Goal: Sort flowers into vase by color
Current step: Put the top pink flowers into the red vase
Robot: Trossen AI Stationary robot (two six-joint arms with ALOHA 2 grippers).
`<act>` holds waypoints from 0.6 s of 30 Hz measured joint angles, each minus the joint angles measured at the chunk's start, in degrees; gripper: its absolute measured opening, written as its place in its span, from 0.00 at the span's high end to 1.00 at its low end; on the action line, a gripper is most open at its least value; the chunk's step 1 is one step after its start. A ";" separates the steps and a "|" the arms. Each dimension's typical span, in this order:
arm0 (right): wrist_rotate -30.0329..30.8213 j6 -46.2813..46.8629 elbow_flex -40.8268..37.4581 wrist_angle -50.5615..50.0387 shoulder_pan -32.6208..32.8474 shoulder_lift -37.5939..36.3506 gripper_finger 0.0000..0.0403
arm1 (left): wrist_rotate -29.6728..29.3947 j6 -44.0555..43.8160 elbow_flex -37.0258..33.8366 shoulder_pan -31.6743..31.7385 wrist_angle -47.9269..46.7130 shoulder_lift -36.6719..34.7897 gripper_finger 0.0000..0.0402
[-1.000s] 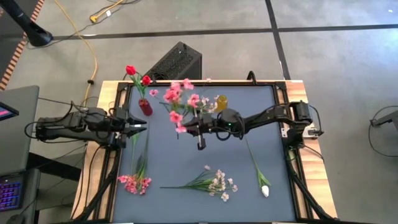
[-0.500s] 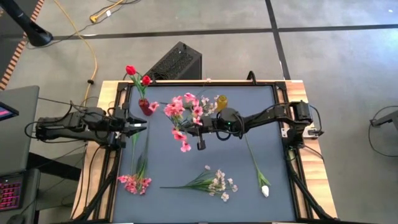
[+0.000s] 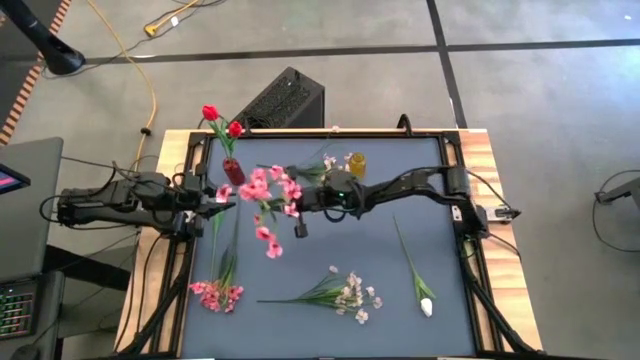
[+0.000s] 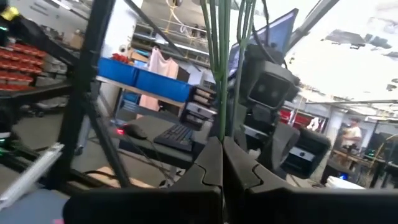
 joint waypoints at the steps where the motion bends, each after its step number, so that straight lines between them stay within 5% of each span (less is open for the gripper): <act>1: -0.37 0.00 1.23 -0.16 -0.30 1.13 0.95 | -0.20 0.08 0.00 0.00 -0.02 0.00 0.70; 7: -5.05 -0.29 9.77 -1.98 -2.13 7.09 0.95 | -3.65 1.80 0.01 0.00 -0.12 0.00 0.70; 18: -6.99 -7.99 19.97 -3.48 -5.59 15.15 0.95 | -23.71 -0.42 6.87 0.00 -13.14 0.00 0.70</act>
